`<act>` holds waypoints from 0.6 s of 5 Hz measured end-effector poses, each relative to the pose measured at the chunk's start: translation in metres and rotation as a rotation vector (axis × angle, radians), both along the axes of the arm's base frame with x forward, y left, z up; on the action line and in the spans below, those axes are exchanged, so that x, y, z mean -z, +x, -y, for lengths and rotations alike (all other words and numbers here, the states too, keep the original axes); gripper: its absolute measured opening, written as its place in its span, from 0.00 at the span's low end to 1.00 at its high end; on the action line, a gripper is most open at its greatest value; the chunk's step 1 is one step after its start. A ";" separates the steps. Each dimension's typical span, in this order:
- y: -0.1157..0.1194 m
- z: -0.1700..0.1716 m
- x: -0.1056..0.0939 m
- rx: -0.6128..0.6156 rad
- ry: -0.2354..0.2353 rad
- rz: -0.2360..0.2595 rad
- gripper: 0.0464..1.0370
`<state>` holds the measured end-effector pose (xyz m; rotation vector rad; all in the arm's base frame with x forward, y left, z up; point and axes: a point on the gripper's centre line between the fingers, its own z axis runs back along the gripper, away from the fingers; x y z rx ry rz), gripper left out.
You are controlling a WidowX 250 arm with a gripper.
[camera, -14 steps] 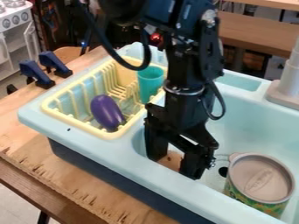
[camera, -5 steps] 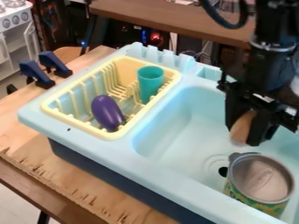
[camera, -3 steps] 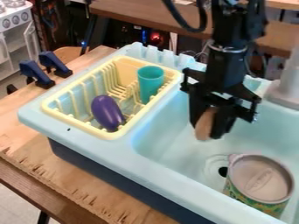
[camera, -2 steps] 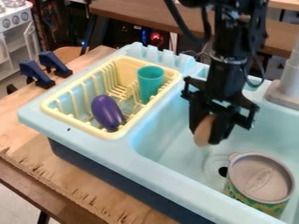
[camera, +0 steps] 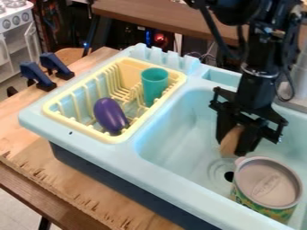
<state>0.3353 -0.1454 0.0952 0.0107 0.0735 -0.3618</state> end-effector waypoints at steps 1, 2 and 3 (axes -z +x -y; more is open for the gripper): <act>0.009 0.013 0.000 0.014 -0.007 0.005 0.51; 0.004 0.018 -0.002 -0.002 0.007 -0.014 0.83; 0.000 0.020 -0.002 -0.026 0.022 -0.024 0.98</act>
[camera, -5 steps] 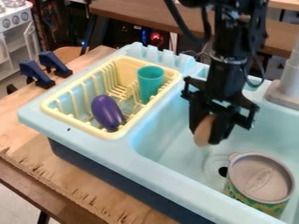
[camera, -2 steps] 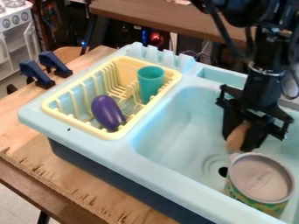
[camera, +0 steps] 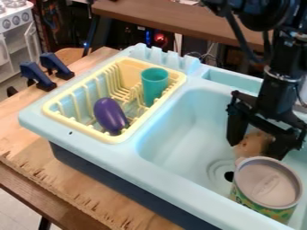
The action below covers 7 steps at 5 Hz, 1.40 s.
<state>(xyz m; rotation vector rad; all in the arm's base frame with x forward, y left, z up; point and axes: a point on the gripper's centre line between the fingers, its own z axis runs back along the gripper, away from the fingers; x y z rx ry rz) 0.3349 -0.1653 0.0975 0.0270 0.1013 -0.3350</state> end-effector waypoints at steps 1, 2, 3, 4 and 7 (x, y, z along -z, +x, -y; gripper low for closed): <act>-0.005 -0.002 -0.007 -0.027 -0.002 0.011 0.97; -0.009 -0.009 -0.014 -0.079 -0.035 0.025 0.97; -0.010 -0.013 -0.022 -0.118 -0.091 0.052 0.97; -0.013 -0.016 -0.042 -0.121 -0.111 0.090 0.97; -0.031 -0.024 -0.088 -0.108 -0.019 0.129 0.97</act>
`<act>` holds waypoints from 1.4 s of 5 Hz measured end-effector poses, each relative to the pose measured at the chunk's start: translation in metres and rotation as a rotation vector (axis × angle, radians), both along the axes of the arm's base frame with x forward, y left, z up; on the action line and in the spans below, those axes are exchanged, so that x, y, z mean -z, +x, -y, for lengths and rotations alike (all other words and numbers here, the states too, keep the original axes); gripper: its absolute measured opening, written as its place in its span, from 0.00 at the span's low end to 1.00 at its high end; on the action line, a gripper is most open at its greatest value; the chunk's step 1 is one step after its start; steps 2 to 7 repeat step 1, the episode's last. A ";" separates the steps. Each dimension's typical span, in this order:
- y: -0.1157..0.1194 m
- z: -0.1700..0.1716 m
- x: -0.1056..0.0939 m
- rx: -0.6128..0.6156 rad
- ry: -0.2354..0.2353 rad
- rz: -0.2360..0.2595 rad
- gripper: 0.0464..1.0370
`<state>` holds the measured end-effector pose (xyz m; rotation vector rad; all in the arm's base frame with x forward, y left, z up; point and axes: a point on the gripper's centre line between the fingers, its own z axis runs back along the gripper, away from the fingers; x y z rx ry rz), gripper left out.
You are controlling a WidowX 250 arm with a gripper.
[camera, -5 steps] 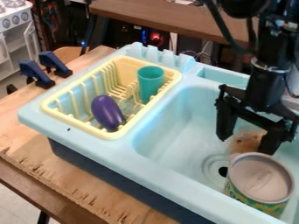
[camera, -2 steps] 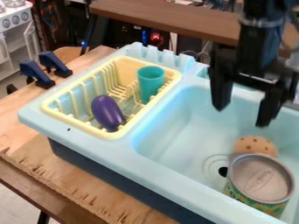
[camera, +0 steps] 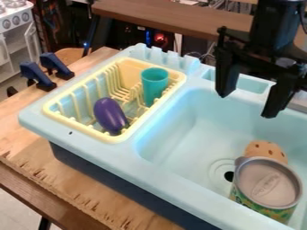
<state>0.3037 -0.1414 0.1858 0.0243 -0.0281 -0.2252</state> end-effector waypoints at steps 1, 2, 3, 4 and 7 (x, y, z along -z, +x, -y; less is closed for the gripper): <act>0.001 -0.001 0.000 -0.005 -0.001 0.001 0.97; 0.001 -0.001 0.000 -0.005 -0.001 0.001 0.97; 0.001 -0.001 0.000 -0.005 -0.001 0.001 0.97; 0.001 -0.001 0.000 -0.005 -0.001 0.001 0.97; 0.001 -0.001 0.000 -0.005 -0.001 0.001 0.97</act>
